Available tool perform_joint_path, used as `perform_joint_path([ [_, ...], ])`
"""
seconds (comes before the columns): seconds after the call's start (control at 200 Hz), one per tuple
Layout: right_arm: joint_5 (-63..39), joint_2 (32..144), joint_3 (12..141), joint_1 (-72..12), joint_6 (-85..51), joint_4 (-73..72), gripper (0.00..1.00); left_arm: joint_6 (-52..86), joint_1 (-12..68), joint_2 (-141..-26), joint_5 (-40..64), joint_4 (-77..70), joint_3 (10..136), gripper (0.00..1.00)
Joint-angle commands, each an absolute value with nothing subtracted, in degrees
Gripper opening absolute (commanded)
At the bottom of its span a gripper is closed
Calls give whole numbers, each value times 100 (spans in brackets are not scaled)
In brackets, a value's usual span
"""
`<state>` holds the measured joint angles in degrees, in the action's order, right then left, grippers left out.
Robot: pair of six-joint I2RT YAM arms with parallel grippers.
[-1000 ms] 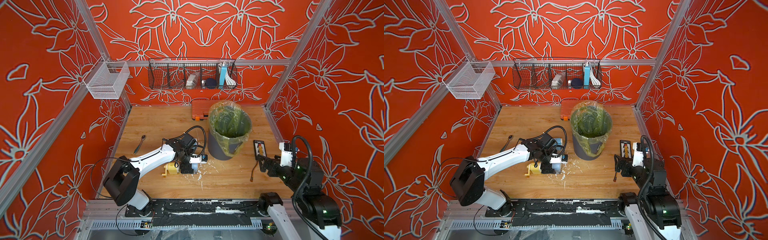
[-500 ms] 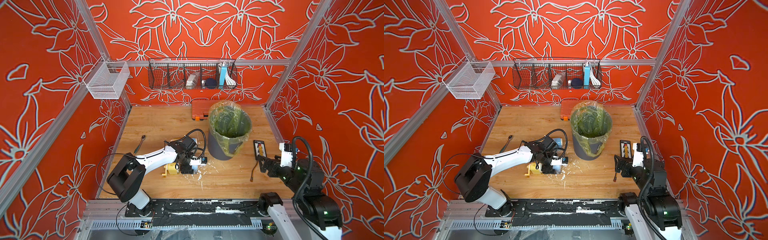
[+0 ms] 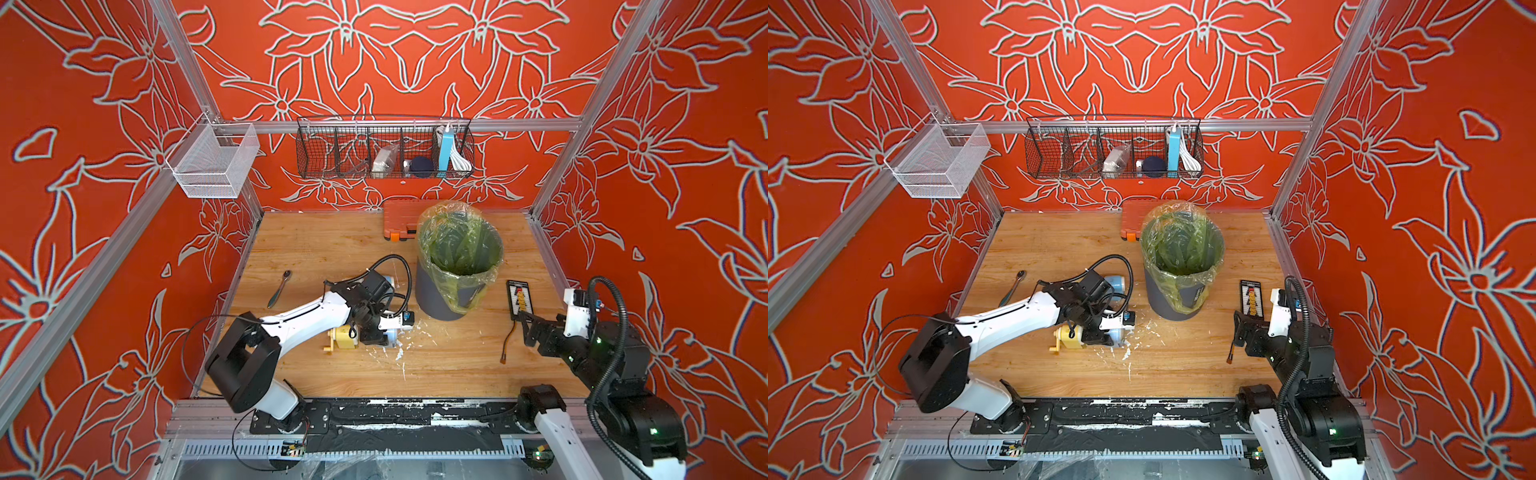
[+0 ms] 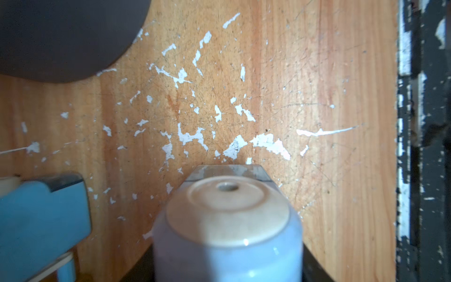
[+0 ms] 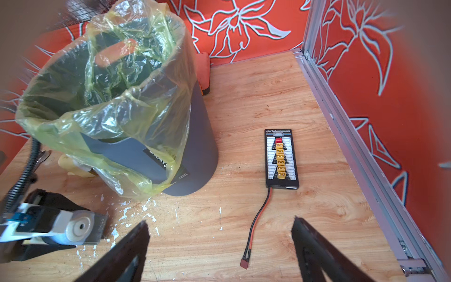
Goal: Take out the pencil sharpener tray and clean the shavings
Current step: Pick up the pencil sharpener from the center of the board.
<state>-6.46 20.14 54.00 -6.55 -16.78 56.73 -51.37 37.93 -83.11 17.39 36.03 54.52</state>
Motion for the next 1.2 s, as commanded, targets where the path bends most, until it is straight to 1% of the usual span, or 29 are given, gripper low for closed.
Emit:
perform_joint_path([
  [0.0,-1640,2199,5670,-758,-1270,5441,91,-5098,3823,-7618,2110,4464,5701,0],
  [0.115,-2355,2604,6104,-846,-863,5257,91,-4912,3820,-7276,2595,5511,6222,0],
  [0.22,-2779,3006,6592,-943,-547,5098,94,-4850,3824,-6989,2864,6073,6563,0],
  [0.31,-3420,3482,7006,-1028,-510,4990,93,-4851,3815,-6895,2951,6506,6897,0],
  [0.4,-3951,3772,6993,-1115,-573,4694,93,-5000,3815,-6910,3077,6927,7217,0],
  [0.425,-4015,3818,6934,-1183,-548,4649,97,-5044,3812,-6915,3145,7010,7288,0],
  [0.46,-4043,3859,6841,-1329,-484,4620,97,-5044,3814,-6919,3231,7092,7356,0],
  [0.51,-3828,3835,6658,-1677,-346,4603,97,-5011,3813,-6921,3315,7140,7399,0],
  [0.6,-3102,3728,6295,-2654,-252,4555,97,-5039,3823,-6871,3496,7230,7345,0],
  [0.691,-2520,3890,5996,-3558,-384,4428,96,-4979,3832,-6719,3596,7113,7179,0],
  [0.816,-1988,3805,5325,-4666,-668,3359,93,-4843,3832,-6434,3695,6846,6980,0],
  [0.906,-1749,3888,4802,-5233,-864,2531,92,-4766,3832,-6283,3804,6749,6950,0],
  [0.986,-1363,4178,4475,-5800,-889,2026,89,-4737,3832,-6190,3814,6685,6969,0],
  [1.041,-1179,4290,4203,-6152,-916,1530,88,-4729,3832,-6154,3813,6671,6987,0],
  [1.191,-1093,4471,3693,-6552,-1169,301,88,-4707,3860,-6035,3863,6638,6938,0],
])
